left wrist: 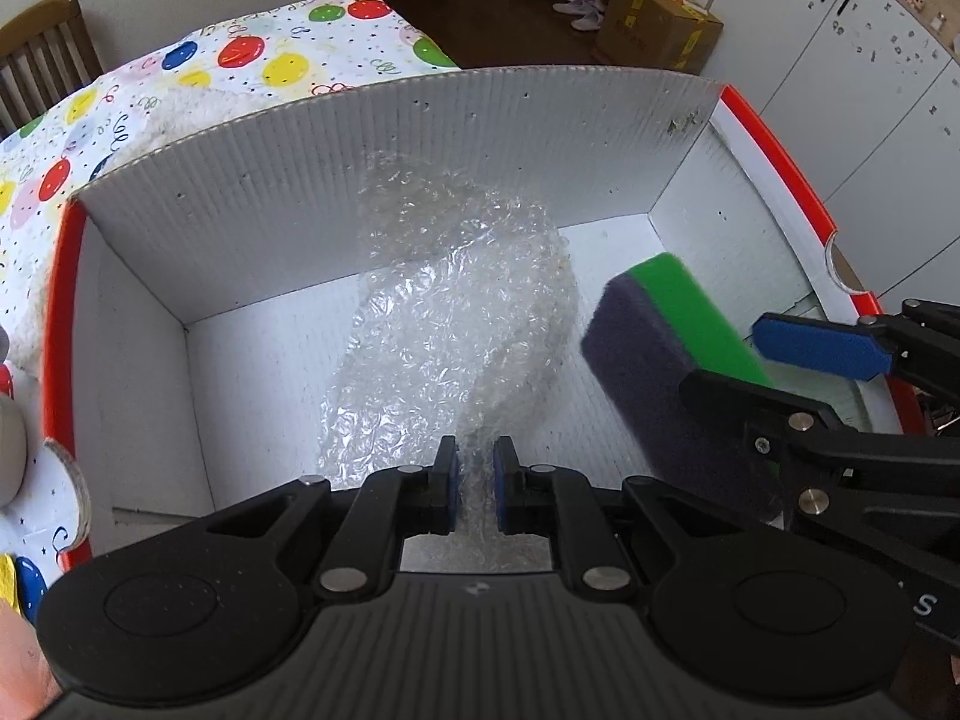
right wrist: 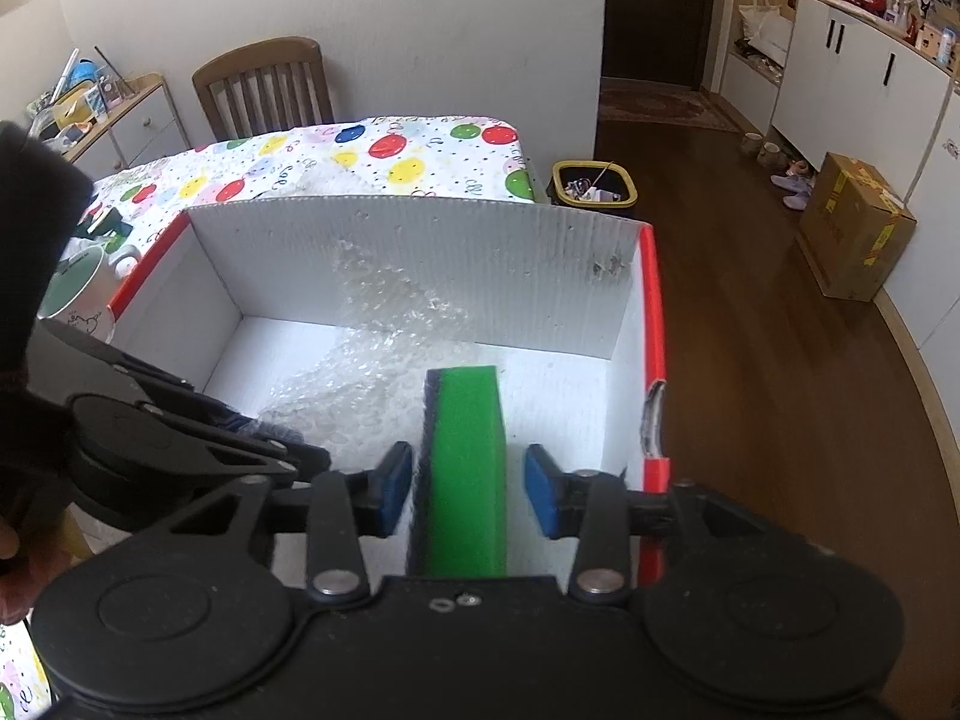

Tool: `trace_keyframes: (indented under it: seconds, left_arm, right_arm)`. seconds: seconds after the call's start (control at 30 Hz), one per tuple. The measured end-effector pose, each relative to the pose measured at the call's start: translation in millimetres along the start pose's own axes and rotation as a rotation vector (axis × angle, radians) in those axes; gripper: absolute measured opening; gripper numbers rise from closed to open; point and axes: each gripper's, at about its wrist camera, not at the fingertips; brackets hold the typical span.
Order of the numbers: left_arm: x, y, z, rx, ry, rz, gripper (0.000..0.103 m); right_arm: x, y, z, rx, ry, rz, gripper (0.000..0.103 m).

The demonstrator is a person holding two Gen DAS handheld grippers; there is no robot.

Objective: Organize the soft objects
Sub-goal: 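Carry the sponge and bubble wrap into the red box and release both, then withdraw both open tools from the box back toward the table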

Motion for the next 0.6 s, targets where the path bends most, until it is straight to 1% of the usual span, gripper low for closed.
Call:
trace_keyframes:
  seconds: [0.07, 0.13, 0.17, 0.2, 0.23, 0.27, 0.43, 0.53, 0.6]
  left_arm:
    - [1.1, 2.8, 0.5, 0.000, 0.004, -0.009, 0.015]
    - [3.1, 6.3, 0.5, 0.000, 0.004, -0.026, 0.023]
    - [4.0, 8.1, 0.2, 0.000, 0.002, -0.033, 0.033]
    - [4.8, 9.4, 0.3, 0.002, 0.001, -0.037, 0.050]
    - [5.7, 11.0, 0.2, 0.005, 0.004, -0.042, 0.061]
    - [7.0, 12.8, 0.1, 0.008, 0.006, -0.051, 0.069]
    - [13.5, 25.8, -2.7, 0.010, 0.003, -0.101, 0.069]
    - [18.9, 34.7, -5.8, 0.000, -0.008, -0.132, 0.069]
    - [23.0, 41.6, -7.1, -0.008, -0.015, -0.156, 0.069]
  right_arm:
    - [0.2, 1.3, -3.3, -0.009, -0.015, -0.004, 0.051]
    - [1.5, 3.0, -6.6, -0.014, -0.027, -0.006, 0.052]
    - [2.9, 4.2, -8.0, -0.016, -0.031, -0.008, 0.055]
    - [4.0, 5.5, -9.2, -0.020, -0.036, -0.010, 0.056]
    - [5.1, 6.9, -10.1, -0.024, -0.038, -0.012, 0.057]
    - [5.8, 9.0, -10.3, -0.025, -0.039, -0.014, 0.059]
    - [11.3, 21.6, -12.1, -0.027, -0.045, -0.038, 0.063]
    - [13.7, 30.8, -13.1, -0.036, -0.054, -0.054, 0.064]
    - [16.0, 37.4, -14.1, -0.043, -0.058, -0.068, 0.070]
Point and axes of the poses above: each gripper's, at about its wrist camera, not at the fingertips, and y roughly against the way its jaws point, z to its left, x to its underside, and after that the axes turned 10 degrees about z, right-handed
